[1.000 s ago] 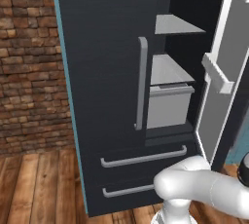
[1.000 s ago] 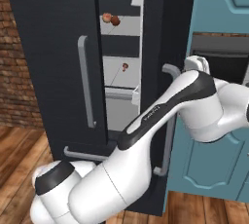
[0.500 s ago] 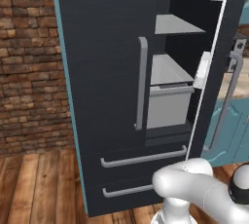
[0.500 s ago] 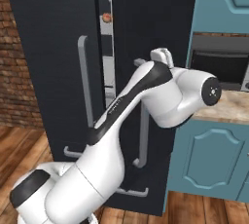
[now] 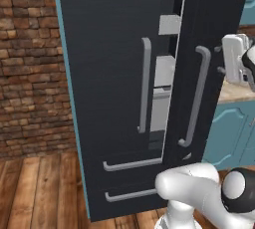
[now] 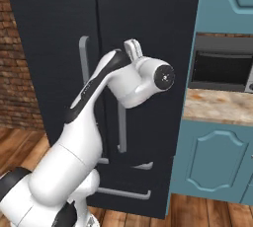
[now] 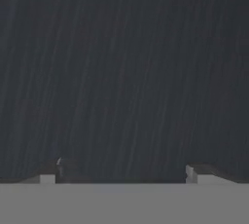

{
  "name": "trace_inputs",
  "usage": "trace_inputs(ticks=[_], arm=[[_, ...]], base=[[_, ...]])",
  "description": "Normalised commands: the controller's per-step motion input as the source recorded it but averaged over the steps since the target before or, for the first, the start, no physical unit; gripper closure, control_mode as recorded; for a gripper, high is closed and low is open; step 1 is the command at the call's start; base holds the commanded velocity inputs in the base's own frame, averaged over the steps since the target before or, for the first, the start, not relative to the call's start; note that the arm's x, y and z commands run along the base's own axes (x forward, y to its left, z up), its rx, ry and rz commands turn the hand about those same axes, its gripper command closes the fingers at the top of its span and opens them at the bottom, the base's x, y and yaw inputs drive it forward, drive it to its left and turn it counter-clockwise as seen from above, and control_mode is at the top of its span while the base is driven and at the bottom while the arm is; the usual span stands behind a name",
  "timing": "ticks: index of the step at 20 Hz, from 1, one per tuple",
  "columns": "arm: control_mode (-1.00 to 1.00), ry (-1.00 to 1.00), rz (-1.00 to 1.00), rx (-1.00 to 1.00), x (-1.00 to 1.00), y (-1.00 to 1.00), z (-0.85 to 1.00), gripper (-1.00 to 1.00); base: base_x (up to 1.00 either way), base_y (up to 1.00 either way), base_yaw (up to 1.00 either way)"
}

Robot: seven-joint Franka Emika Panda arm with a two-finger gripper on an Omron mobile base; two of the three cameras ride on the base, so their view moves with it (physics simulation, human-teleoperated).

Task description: Place the apple in the correct fridge rack based on whether it is a fruit or vegetable. Finally, close the fridge door.

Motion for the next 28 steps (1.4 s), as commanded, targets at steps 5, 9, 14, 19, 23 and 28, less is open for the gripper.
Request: trace_inputs(ticks=[5,9,14,19,23,28], arm=[[-1.0,0.0,0.0,0.0,1.0,0.22,0.03,-1.0],[-1.0,0.0,-0.04,0.0,0.91,0.25,0.21,-1.0],[-1.0,0.0,-0.1,0.0,0.6,0.43,0.24,-1.0],[-1.0,0.0,-0.13,-0.01,0.67,0.57,0.03,-1.0],[-1.0,0.0,-0.13,-0.02,0.69,0.52,0.0,-1.0],[-1.0,0.0,-0.1,-0.01,0.51,0.14,-0.02,-1.0]], base=[[0.0,0.0,0.0],[0.0,0.0,0.0],[0.0,0.0,0.0],[0.0,0.0,0.0],[0.0,0.0,0.0],[0.0,0.0,0.0]])
